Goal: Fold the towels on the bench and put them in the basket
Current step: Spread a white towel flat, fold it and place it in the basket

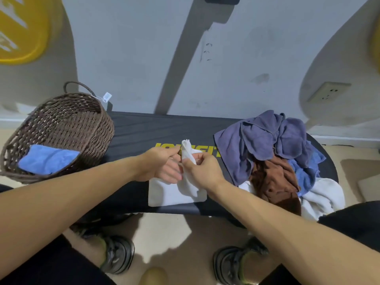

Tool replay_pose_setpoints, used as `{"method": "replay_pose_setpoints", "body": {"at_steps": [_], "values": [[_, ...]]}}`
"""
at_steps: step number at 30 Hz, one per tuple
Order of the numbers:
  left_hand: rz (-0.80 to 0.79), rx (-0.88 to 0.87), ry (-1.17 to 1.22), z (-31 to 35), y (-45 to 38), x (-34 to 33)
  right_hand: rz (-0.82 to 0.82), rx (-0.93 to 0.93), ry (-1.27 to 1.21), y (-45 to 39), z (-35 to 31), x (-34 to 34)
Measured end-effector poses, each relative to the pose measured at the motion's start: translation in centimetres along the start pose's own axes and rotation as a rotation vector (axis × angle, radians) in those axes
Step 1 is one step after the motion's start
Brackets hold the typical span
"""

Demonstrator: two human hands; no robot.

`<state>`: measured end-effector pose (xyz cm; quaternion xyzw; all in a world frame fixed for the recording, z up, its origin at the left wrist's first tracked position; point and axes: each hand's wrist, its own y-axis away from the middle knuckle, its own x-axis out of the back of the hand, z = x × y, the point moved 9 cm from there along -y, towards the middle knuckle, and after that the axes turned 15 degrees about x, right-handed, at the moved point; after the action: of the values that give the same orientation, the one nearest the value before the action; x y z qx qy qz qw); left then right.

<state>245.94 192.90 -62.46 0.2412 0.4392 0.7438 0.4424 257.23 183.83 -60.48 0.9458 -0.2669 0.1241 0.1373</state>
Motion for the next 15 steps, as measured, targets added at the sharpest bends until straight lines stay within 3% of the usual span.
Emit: {"method": "replay_pose_setpoints", "body": {"at_steps": [3,6,8,11,15], "values": [[-0.153,0.025,0.012,-0.9,0.9,-0.8,-0.122,-0.026,-0.002,0.8,-0.2,-3.1],[0.026,-0.023,-0.042,-2.3,0.7,1.0,-0.291,-0.084,-0.12,1.5,-0.3,-5.7],[0.137,-0.002,-0.065,-3.7,0.4,2.5,-0.284,-0.098,-0.138,1.5,-0.1,-5.7],[0.203,0.061,-0.086,-5.4,0.2,3.7,-0.176,0.176,0.335,0.2,-1.3,-3.1],[0.205,0.071,-0.098,-5.6,0.1,3.9,-0.369,0.3,0.687,0.3,-0.2,-3.8]]}}
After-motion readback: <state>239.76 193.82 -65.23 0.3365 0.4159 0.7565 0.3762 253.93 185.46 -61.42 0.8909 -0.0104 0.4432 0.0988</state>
